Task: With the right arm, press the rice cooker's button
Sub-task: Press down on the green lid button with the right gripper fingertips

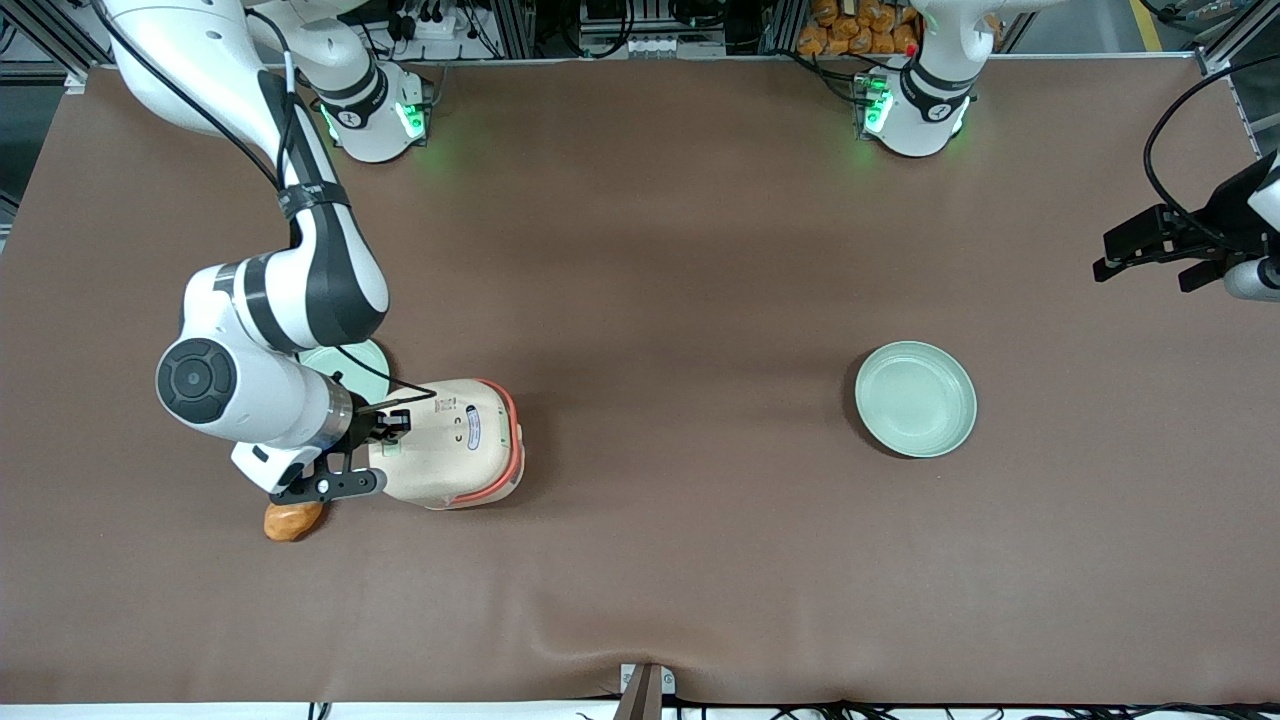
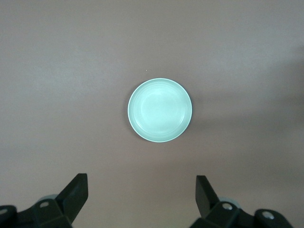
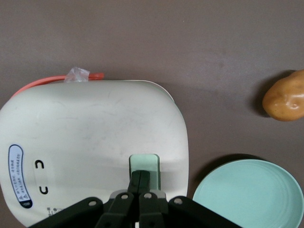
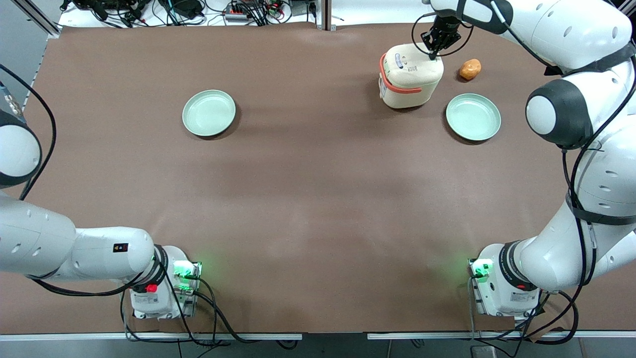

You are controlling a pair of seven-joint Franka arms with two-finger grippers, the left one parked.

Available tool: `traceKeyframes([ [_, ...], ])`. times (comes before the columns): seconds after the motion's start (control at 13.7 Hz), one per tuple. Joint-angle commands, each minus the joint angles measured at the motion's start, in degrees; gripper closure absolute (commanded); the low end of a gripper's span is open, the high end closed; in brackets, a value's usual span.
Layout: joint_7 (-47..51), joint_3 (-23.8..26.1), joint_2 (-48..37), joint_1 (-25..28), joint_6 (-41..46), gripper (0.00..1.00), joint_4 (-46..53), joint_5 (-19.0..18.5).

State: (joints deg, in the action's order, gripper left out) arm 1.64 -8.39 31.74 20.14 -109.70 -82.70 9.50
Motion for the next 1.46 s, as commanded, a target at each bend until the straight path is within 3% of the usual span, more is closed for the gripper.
traceKeyframes([
  [0.0,-0.23,-0.39,2.09,0.17,-1.65,1.00,0.52,0.96],
  [0.59,-0.23,-0.39,2.01,-0.36,-1.74,1.00,0.52,0.96],
  [1.02,-0.14,-0.31,0.34,-0.36,0.09,0.85,1.22,1.14],
  [1.39,-0.14,-0.31,-0.98,-0.45,5.98,0.83,4.29,1.05],
])
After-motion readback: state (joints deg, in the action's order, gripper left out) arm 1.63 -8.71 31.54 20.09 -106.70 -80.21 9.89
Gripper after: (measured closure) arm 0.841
